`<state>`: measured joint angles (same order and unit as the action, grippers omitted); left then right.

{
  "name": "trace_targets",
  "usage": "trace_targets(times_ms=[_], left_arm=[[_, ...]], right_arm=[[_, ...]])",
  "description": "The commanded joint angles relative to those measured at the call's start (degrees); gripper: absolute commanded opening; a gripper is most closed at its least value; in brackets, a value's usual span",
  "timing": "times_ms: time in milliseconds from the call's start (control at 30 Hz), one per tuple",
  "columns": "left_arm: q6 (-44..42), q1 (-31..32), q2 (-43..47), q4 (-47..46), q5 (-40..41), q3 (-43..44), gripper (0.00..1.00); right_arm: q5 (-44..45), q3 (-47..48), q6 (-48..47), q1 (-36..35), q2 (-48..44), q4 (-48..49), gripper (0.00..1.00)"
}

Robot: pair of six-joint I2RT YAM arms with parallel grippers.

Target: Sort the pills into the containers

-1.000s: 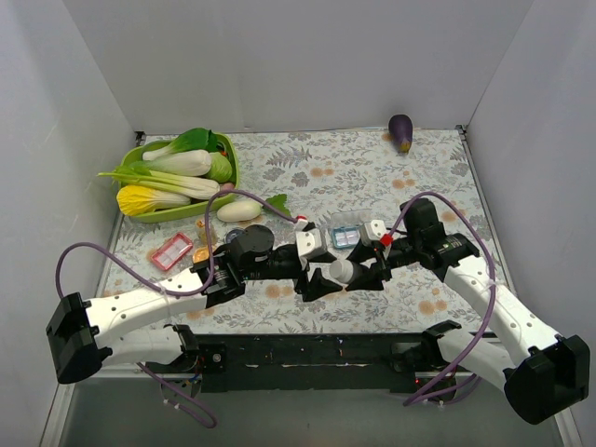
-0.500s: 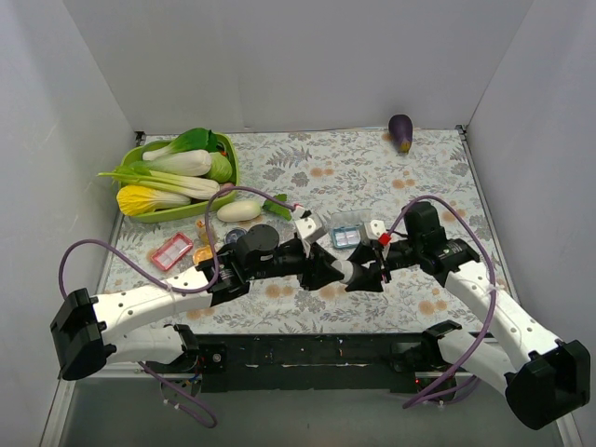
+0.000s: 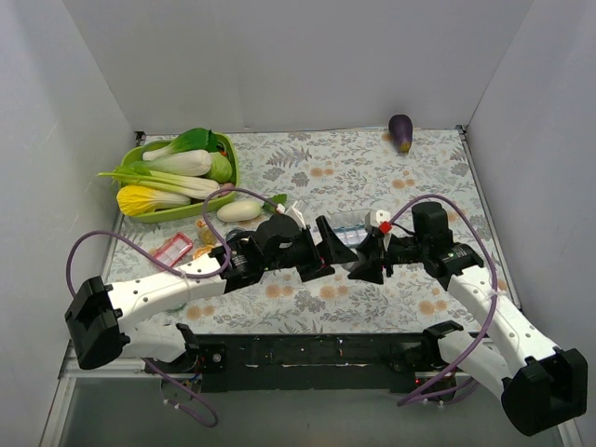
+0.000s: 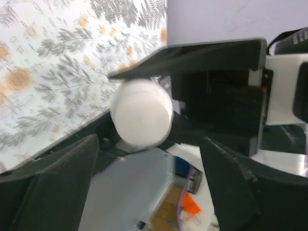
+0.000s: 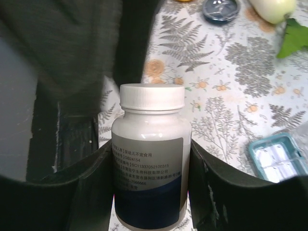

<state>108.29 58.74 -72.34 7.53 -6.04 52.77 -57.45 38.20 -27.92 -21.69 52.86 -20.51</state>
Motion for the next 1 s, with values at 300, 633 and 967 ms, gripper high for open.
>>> trace_targets(times_ms=[300, 633, 967], left_arm=[[-47.67, 0.85, 20.12, -0.77, -19.24, -8.2, 0.98], [-87.45, 1.11, 18.04, -13.24, -20.93, -13.59, 0.98], [-89.57, 1.55, 7.74, -18.17, -21.29, -7.34, 0.91]], right_arm=[[-7.13, 1.8, -7.74, 1.83, -0.22, -1.44, 0.01], [-11.98, 2.85, -24.28, 1.65, 0.49, -11.74, 0.02], [-11.37, 2.06, -24.99, 1.13, 0.49, -11.92, 0.01]])
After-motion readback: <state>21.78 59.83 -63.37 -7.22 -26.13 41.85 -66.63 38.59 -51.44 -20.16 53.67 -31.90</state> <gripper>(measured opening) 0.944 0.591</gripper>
